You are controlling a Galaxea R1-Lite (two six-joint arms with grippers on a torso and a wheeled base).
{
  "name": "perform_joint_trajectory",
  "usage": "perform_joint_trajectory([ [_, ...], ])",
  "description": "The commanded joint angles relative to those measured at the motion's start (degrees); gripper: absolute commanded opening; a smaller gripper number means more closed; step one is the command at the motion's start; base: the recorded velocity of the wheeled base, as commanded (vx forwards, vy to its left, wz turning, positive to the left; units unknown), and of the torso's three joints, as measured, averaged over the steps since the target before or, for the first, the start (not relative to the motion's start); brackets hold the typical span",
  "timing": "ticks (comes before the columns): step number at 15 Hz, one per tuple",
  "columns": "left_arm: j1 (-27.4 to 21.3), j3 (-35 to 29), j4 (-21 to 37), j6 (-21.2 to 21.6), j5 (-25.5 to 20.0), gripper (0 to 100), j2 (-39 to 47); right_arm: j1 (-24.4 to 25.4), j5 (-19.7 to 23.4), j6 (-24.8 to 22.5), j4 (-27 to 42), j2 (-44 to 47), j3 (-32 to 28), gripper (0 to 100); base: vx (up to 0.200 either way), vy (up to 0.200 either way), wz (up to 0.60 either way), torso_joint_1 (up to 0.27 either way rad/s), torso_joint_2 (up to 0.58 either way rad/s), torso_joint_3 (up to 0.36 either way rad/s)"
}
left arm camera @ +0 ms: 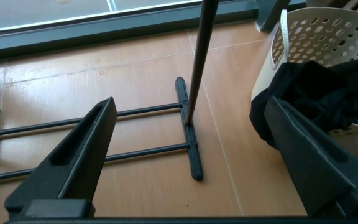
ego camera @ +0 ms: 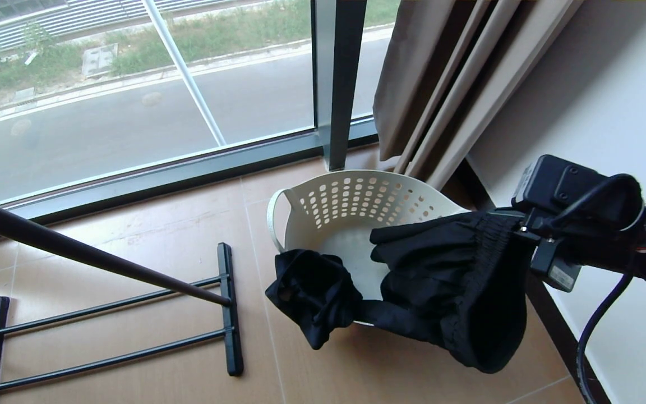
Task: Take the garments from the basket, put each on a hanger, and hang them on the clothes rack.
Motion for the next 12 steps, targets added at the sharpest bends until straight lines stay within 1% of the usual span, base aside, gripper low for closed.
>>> perform_joint_trajectory([
  [1, 0.0, 0.0, 0.0, 0.0, 0.1, 100, 0.0, 2.2, -0.1, 1.7, -0.4, -3.3, 0.4, 0, 0.000, 0.000, 0.00, 0.000, 0.00, 0.000],
  [3, 0.1, 0.0, 0.0, -0.2, 0.1, 100, 0.0, 2.4, 0.1, 3.6, -0.4, -3.3, 0.4, 0, 0.000, 0.000, 0.00, 0.000, 0.00, 0.000],
  [4, 0.1, 0.0, 0.0, -0.3, 0.1, 100, 0.0, 2.8, 0.2, 5.5, -0.3, -3.3, 0.5, 0, 0.000, 0.000, 0.00, 0.000, 0.00, 0.000],
  [5, 0.1, 0.0, 0.0, -0.4, 0.1, 100, 0.0, 4.5, 0.3, 7.6, 0.0, -3.2, 0.6, 0, 0.000, 0.000, 0.00, 0.000, 0.00, 0.000],
  [6, 0.0, 0.0, 0.0, -0.4, 0.1, 100, 0.1, 5.0, 0.3, 8.2, 0.1, -3.2, 0.7, 0, 0.000, 0.000, 0.00, 0.000, 0.00, 0.000],
  [9, 0.0, 0.0, 0.0, -0.4, 0.2, 100, 0.1, 4.9, 2.1, 8.3, -0.5, -3.2, 0.9, 0, 0.000, 0.000, 0.00, 0.002, 0.00, 0.080],
  [11, 0.0, 0.0, 0.0, -0.4, 0.1, 100, 0.1, 4.9, 2.0, 8.3, -0.5, -3.0, 1.2, 0, 0.000, 0.000, 0.00, 0.007, 0.00, 0.186],
  [12, 0.0, 0.0, 0.0, -0.4, 0.2, 100, 0.1, 4.8, 1.5, 8.2, -0.4, -2.5, 1.1, 0, 0.000, 0.000, 0.00, -0.002, -0.14, 0.012],
])
